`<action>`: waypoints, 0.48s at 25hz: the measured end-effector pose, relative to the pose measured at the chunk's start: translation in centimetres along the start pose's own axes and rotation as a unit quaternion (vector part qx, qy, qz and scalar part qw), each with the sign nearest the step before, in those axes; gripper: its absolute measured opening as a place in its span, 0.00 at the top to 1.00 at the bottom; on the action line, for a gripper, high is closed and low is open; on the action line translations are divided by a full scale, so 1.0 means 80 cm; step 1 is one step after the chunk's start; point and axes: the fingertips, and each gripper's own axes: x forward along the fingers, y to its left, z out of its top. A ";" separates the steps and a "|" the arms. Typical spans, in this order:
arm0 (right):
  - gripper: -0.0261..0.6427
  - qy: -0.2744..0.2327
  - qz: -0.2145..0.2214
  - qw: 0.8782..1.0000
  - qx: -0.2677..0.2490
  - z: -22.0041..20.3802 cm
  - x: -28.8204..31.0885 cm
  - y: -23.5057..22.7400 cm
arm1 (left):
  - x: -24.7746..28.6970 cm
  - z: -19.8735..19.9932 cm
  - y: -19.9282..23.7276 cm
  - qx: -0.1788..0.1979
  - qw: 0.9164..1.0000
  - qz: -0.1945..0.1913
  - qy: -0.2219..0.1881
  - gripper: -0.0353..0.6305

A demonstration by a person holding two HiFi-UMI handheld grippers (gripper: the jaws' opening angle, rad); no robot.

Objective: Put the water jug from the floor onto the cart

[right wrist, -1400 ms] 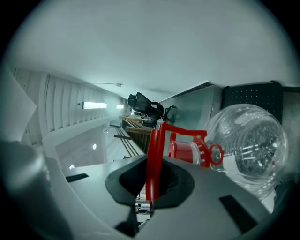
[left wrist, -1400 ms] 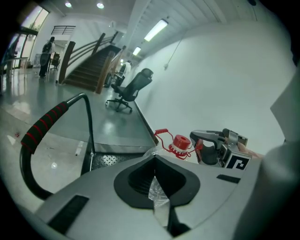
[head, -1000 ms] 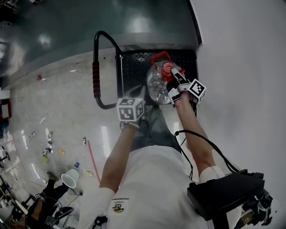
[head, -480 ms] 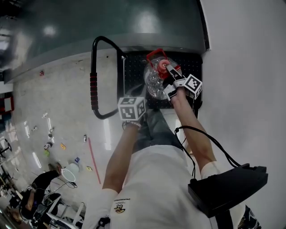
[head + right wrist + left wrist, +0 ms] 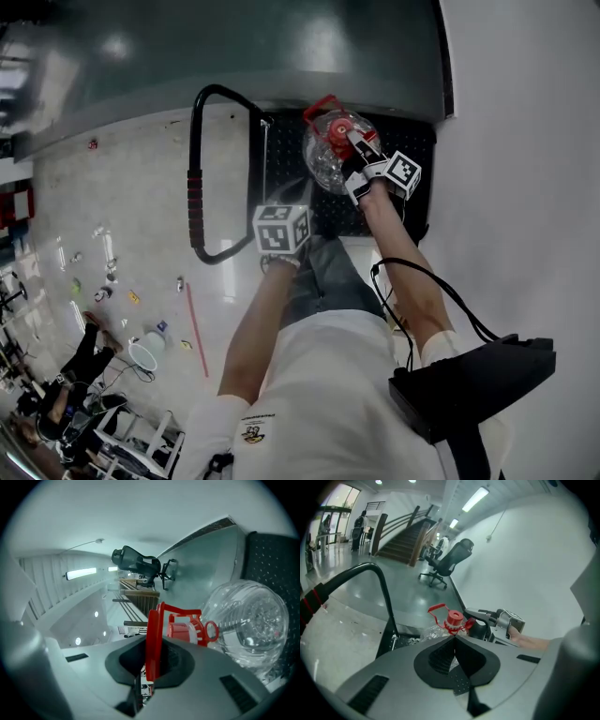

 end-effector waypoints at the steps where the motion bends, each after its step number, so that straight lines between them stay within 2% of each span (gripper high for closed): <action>1: 0.92 0.001 0.000 1.000 -0.001 0.003 0.003 -0.006 | 0.004 -0.002 0.003 -0.003 1.000 0.001 0.003 0.94; 5: 0.92 0.005 -0.004 1.000 0.009 0.009 0.003 -0.034 | 0.018 -0.009 0.009 -0.011 1.000 0.003 0.012 0.94; 12: 0.92 -0.006 -0.014 1.000 0.027 0.004 -0.024 -0.068 | 0.021 -0.017 0.000 -0.005 1.000 -0.004 0.025 0.94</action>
